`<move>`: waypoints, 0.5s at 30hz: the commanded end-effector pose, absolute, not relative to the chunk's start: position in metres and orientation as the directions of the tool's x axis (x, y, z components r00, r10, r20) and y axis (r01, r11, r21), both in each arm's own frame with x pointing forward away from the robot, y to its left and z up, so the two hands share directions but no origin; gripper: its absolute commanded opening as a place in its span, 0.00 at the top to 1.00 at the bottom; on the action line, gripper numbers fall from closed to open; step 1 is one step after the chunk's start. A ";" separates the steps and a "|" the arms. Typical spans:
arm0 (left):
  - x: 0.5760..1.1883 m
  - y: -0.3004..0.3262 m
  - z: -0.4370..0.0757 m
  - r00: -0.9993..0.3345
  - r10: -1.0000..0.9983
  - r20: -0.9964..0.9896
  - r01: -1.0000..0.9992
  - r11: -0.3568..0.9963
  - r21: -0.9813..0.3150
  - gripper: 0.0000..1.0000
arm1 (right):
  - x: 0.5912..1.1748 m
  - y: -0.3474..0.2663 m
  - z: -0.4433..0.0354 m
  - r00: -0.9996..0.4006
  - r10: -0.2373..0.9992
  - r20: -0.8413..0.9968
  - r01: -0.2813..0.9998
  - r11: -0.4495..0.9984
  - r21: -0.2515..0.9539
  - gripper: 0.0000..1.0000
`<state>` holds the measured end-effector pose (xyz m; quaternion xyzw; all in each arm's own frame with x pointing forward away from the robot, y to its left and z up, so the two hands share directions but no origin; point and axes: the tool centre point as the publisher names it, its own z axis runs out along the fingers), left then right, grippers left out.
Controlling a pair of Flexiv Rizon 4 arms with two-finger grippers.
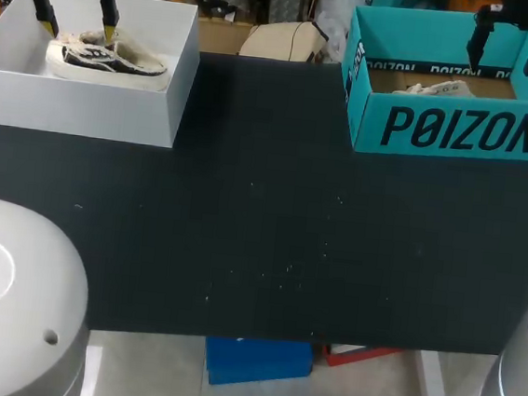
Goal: Take the shoe out of the shoebox, open the shoe tongue, remove and reinsert the insole, then place the shoe into the shoebox
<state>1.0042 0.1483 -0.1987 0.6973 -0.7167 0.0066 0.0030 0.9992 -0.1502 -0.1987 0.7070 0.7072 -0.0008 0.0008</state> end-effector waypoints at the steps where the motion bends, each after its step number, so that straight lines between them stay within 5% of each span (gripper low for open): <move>1: 1.002 0.152 -0.195 -0.312 -0.947 0.079 -0.948 0.305 -0.088 0.00 | 0.999 -0.150 -0.199 0.000 1.000 -0.001 1.000 0.000 0.000 0.00; 4: 0.995 0.157 -0.189 -0.655 -0.754 0.043 -0.752 0.645 -0.140 0.00 | 0.999 -0.150 -0.199 0.000 1.000 -0.001 1.000 0.000 0.000 0.00; 7: 0.985 0.168 -0.187 -0.934 -0.357 0.016 -0.356 0.930 -0.094 0.00 | 0.999 -0.150 -0.199 0.000 1.000 -0.001 1.000 0.000 0.000 0.00; 10: 0.975 0.187 -0.189 -0.979 -0.185 -0.087 -0.188 0.982 0.022 0.00 | 0.999 -0.150 -0.199 0.000 1.000 -0.001 1.000 0.000 0.000 0.00; 15: 0.975 0.187 -0.189 -0.995 -0.022 -0.098 -0.026 0.999 0.039 0.00 | 0.999 -0.150 -0.199 0.000 1.000 -0.001 1.000 0.000 0.000 0.00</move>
